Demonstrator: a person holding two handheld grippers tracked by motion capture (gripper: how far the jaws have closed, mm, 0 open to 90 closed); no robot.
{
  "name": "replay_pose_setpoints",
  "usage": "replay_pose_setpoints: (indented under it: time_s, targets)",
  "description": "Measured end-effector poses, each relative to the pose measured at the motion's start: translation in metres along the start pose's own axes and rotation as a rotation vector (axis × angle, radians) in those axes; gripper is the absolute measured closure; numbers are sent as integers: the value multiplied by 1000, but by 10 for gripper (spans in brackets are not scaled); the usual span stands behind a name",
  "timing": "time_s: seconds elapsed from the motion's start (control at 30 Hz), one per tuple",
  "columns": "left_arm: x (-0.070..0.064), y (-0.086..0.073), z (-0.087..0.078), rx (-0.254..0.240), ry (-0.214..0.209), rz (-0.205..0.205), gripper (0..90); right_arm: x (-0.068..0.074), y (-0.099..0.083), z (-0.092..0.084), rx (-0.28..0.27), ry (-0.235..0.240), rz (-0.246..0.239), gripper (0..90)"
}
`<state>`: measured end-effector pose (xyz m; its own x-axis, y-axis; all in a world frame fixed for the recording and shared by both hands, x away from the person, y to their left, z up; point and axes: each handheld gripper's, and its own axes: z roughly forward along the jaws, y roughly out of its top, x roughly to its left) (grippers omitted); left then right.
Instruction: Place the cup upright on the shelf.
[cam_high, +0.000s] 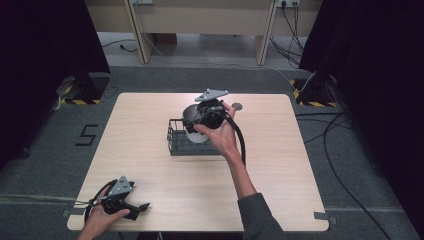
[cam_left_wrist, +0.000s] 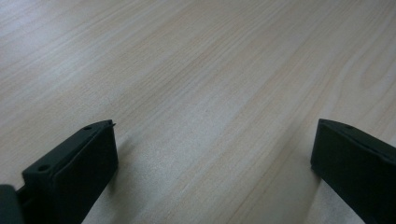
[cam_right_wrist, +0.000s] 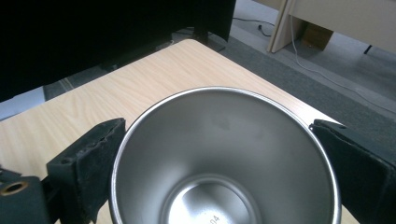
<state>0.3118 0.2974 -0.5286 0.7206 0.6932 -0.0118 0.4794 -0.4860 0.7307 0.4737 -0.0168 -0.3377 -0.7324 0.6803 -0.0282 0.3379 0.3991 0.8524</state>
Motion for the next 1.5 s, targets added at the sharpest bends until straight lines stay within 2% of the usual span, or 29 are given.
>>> replay_pose_setpoints:
  time_s: [0.6, 0.8, 1.1, 1.3, 1.33, 1.5]
  targets:
    - [0, 0, 0, -1, -2, 0, 0, -13, 2, 38, 42, -35, 45, 64]
    - [0, 0, 0, -1, -3, 1, 0, -17, -1, 46, 50, -38, 66, 64]
    - [0, 0, 0, -1, -3, 2, 0, -16, -5, 52, 56, -41, 73, 64]
    - [0, 0, 0, -1, -3, 2, 0, -17, -12, 57, 67, -26, 94, 64]
    - [0, 0, 0, 0, -3, 2, 0, -18, -14, 59, 72, -18, 110, 63]
    - [0, 0, 0, 0, -3, 2, 0, -16, -18, 63, 90, -19, 98, 63]
